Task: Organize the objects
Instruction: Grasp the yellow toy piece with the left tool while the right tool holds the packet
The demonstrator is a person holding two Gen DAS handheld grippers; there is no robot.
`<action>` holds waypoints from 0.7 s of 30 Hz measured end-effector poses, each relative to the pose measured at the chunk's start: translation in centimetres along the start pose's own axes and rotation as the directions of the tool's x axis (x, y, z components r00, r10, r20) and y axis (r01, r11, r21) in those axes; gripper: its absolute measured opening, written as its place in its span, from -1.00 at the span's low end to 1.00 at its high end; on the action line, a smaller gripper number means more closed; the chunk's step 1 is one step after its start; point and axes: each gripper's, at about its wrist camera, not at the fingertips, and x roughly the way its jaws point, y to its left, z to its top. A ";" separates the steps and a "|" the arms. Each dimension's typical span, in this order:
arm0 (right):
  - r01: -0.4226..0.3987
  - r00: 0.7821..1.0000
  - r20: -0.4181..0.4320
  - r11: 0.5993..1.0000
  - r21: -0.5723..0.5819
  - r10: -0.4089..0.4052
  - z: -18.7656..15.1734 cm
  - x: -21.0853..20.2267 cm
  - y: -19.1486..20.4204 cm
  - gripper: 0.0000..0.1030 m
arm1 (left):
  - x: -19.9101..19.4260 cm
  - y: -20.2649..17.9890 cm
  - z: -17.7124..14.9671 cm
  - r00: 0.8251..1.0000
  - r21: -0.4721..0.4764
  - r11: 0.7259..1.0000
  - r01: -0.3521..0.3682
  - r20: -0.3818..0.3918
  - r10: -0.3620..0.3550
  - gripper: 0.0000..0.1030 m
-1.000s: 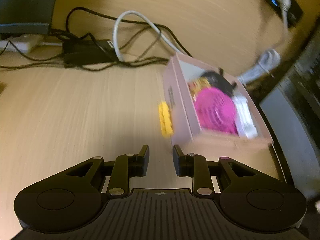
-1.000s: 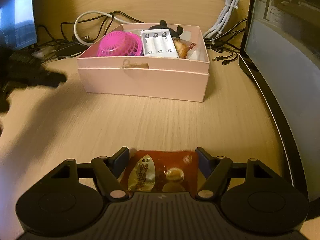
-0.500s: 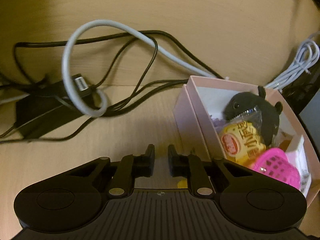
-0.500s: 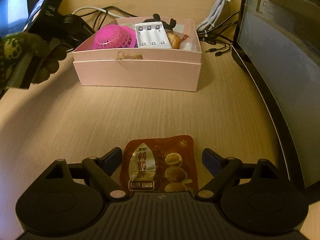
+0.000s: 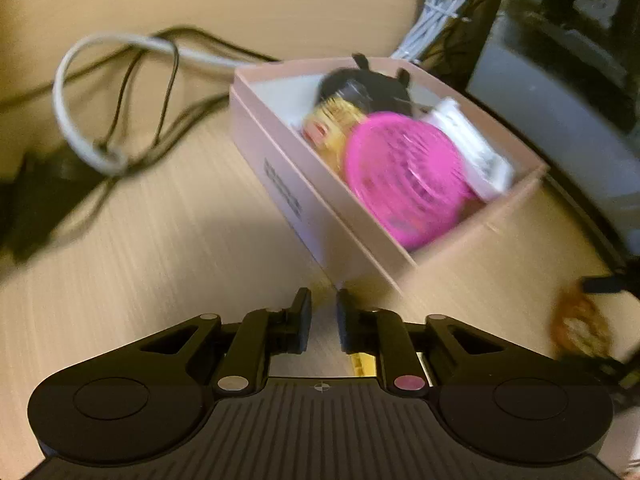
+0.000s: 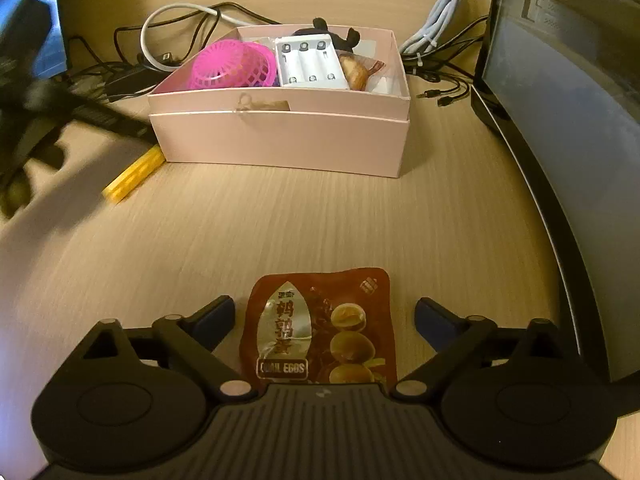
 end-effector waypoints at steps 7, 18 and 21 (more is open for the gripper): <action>-0.008 1.000 0.007 1.000 -0.011 0.008 -0.3 0.0 0.0 0.92 | -5.5 -1.4 -4.7 0.996 -0.156 0.987 0.041 0.078 -0.029 -0.56; -0.029 1.000 0.011 0.999 -0.033 0.029 -0.3 0.2 0.3 1.00 | -2.9 -4.9 -5.0 0.977 -0.112 0.972 -0.206 0.035 0.211 -0.49; -0.035 0.999 0.010 0.999 -0.035 0.036 -0.3 0.1 0.5 1.00 | -2.7 -5.1 -4.6 0.974 -0.126 0.968 -0.215 0.041 0.222 -0.49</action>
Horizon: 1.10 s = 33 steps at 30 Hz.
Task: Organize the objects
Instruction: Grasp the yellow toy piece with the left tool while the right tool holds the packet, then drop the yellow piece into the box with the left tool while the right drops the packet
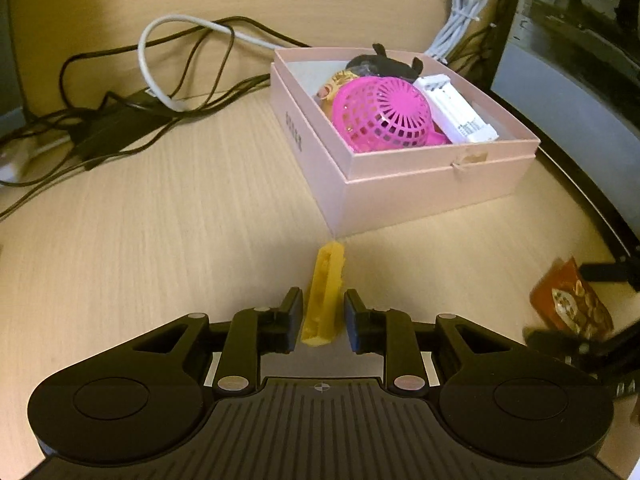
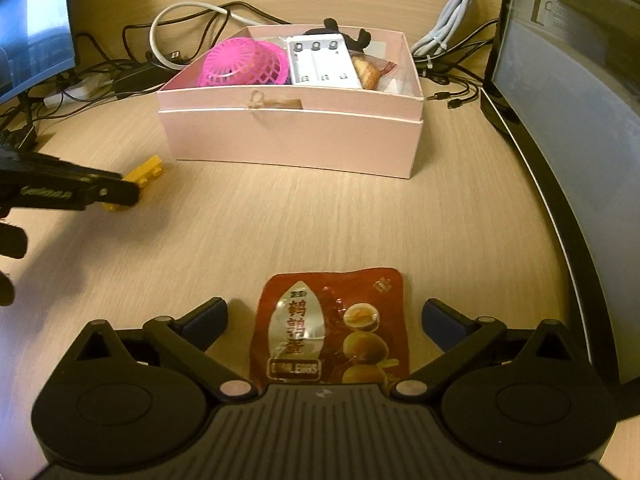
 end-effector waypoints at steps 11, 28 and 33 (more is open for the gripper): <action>-0.040 0.999 0.020 0.996 -0.076 0.042 0.0 -2.3 1.9 0.43 | -1.7 -1.1 -2.0 1.000 -0.024 0.999 0.022 -0.012 -0.023 -0.62; -0.040 0.991 0.130 0.999 -0.027 0.044 0.8 -9.7 -0.3 0.43 | -6.8 -2.7 1.3 0.977 -0.072 0.977 0.200 0.091 -0.193 -0.63; -0.040 0.991 0.127 0.999 -0.001 0.040 0.2 -9.8 -0.7 0.43 | -5.3 -3.0 6.3 0.970 -0.085 0.977 0.196 0.165 -0.180 -0.63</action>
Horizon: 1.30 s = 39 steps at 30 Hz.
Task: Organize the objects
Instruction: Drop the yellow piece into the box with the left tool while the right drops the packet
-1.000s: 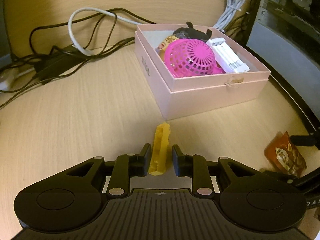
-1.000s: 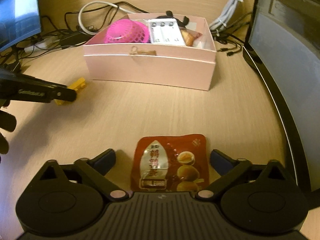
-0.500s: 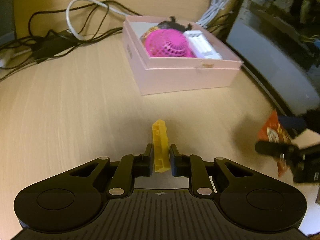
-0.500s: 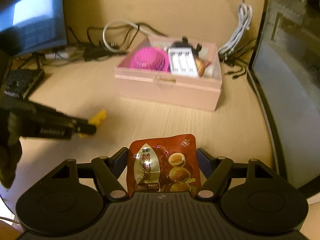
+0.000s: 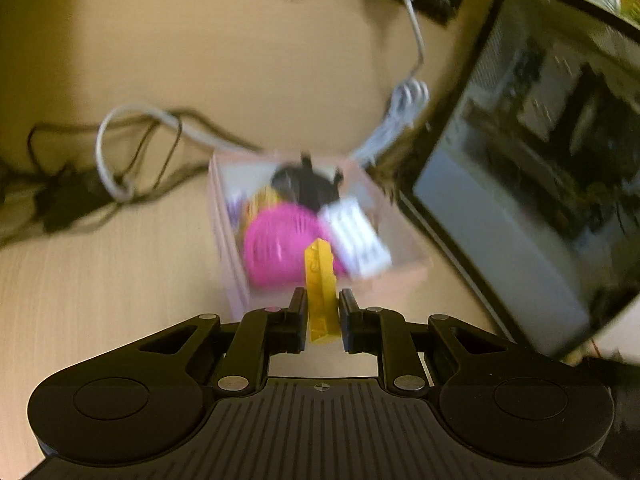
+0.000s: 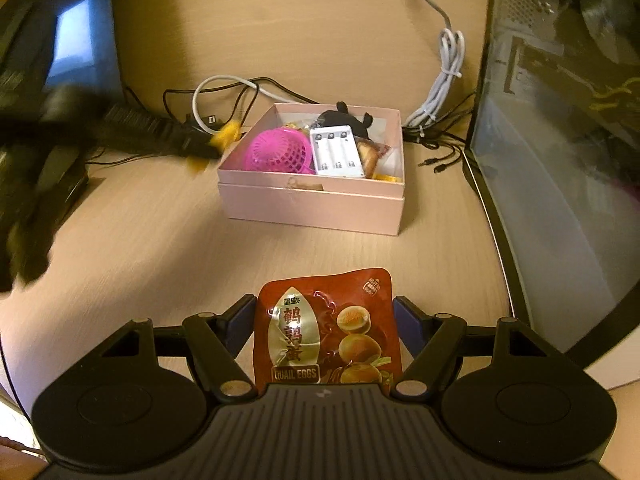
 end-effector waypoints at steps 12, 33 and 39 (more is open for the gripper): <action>0.036 0.999 0.013 0.998 0.043 -0.036 0.2 0.0 -2.2 0.43 | 9.1 -0.4 8.6 0.986 -0.095 0.988 -0.120 0.106 0.130 -0.62; 0.014 0.998 0.066 0.999 0.051 -0.018 6.2 2.4 -3.8 0.43 | 3.8 4.0 5.7 0.987 -0.187 0.978 -0.093 0.115 0.116 -0.61; -0.028 0.991 0.132 0.998 0.054 0.021 13.6 5.8 -2.2 0.43 | 0.1 5.5 1.2 0.989 -0.173 0.977 -0.121 0.060 0.133 -0.61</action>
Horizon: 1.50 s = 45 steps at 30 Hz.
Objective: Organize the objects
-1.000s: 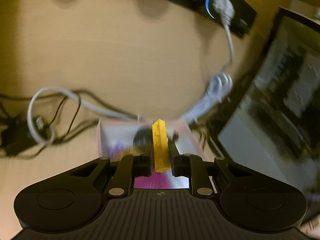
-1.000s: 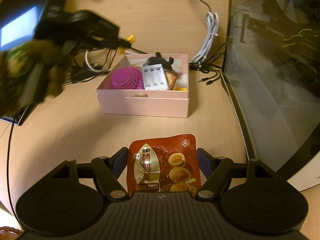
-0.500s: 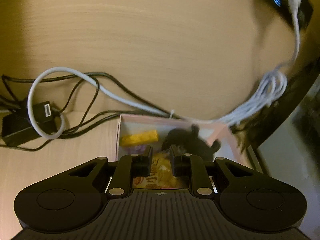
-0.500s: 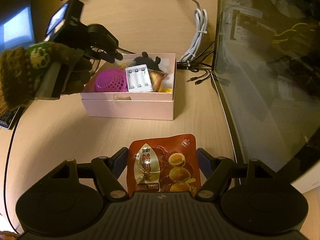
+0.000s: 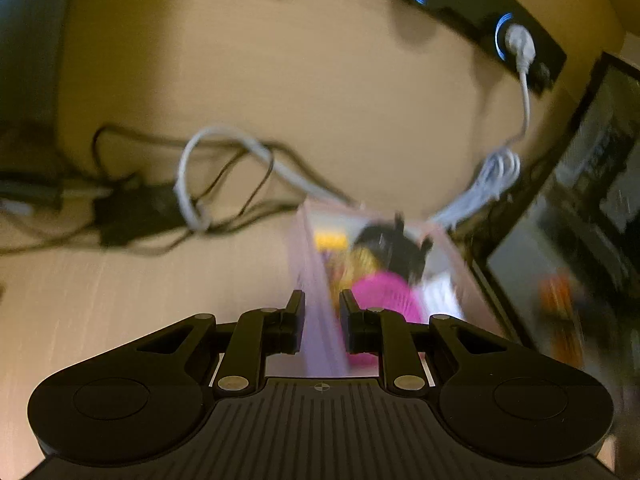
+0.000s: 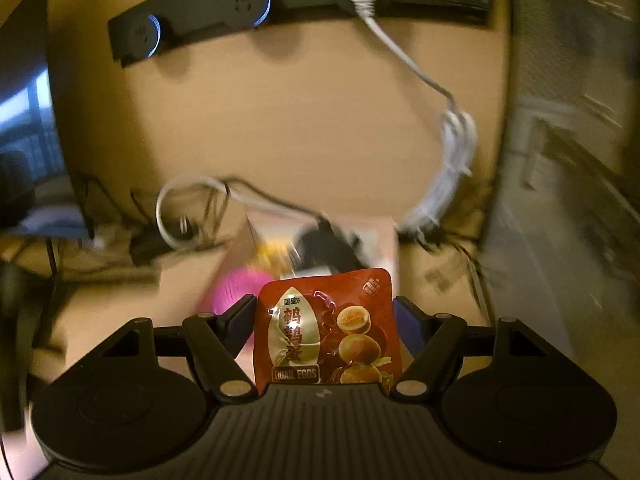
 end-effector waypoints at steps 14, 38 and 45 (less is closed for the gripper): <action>0.075 0.997 -0.017 0.997 -0.032 -0.076 -0.8 3.0 -0.4 0.49 | 0.8 0.8 -1.9 0.994 -0.048 0.997 0.063 -0.089 -0.067 -0.61; 0.090 0.989 -0.103 0.990 -0.110 -0.101 -4.6 7.1 0.4 0.16 | 5.3 2.2 -0.3 0.973 -0.064 0.977 -0.204 -0.127 0.194 0.77; 0.116 0.987 -0.102 0.987 -0.114 -0.128 -4.6 7.2 0.8 0.18 | 5.9 2.8 0.1 0.971 -0.061 0.976 -0.209 -0.135 0.199 0.85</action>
